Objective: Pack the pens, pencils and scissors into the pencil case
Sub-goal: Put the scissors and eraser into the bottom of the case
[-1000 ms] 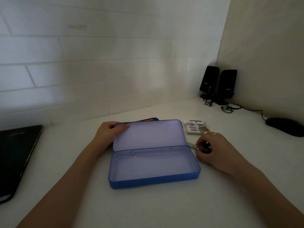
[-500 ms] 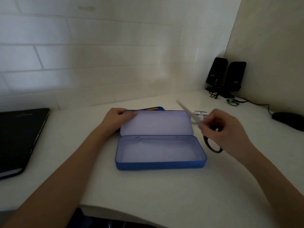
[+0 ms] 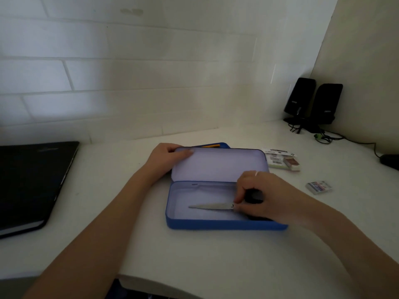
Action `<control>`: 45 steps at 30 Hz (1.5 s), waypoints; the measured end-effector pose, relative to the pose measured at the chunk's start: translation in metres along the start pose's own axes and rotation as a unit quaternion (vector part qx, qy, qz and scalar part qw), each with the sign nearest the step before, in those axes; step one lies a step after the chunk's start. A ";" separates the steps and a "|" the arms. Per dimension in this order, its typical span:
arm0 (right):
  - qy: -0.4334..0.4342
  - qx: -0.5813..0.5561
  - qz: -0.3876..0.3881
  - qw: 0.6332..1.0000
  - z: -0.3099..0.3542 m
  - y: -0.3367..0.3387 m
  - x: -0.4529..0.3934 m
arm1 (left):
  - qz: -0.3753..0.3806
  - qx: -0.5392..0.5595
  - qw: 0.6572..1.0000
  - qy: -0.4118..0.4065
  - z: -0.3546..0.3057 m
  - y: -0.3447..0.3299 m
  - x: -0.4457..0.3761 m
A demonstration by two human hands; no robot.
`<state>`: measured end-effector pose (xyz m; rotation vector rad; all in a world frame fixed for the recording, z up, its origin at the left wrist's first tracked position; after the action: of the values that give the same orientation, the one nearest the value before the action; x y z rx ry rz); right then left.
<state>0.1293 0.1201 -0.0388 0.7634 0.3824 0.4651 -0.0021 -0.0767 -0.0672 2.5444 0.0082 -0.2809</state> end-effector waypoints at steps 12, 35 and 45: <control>-0.038 -0.021 0.030 0.999 -0.006 0.006 0.012 | 0.002 -0.008 1.000 0.010 0.001 -0.001 0.003; -0.025 -0.099 0.024 0.994 0.018 -0.023 0.001 | -0.008 -0.033 0.999 0.030 0.003 0.001 0.003; -0.014 -0.133 -0.041 0.990 0.020 -0.010 0.000 | -0.008 -0.040 0.999 0.025 0.004 0.000 0.001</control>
<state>0.1417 0.1021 -0.0331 0.4929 0.3163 0.4171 -0.0017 -0.0790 -0.0702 2.4714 0.0571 -0.2171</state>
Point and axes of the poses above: each hand's wrist, its own x-axis away from the middle knuckle, its own y-axis out of the back of the hand, z = x × y, the point moved 10 cm from there along -x, towards the middle knuckle, and after that the axes turned 14 degrees about -x, right-handed, at the moved point
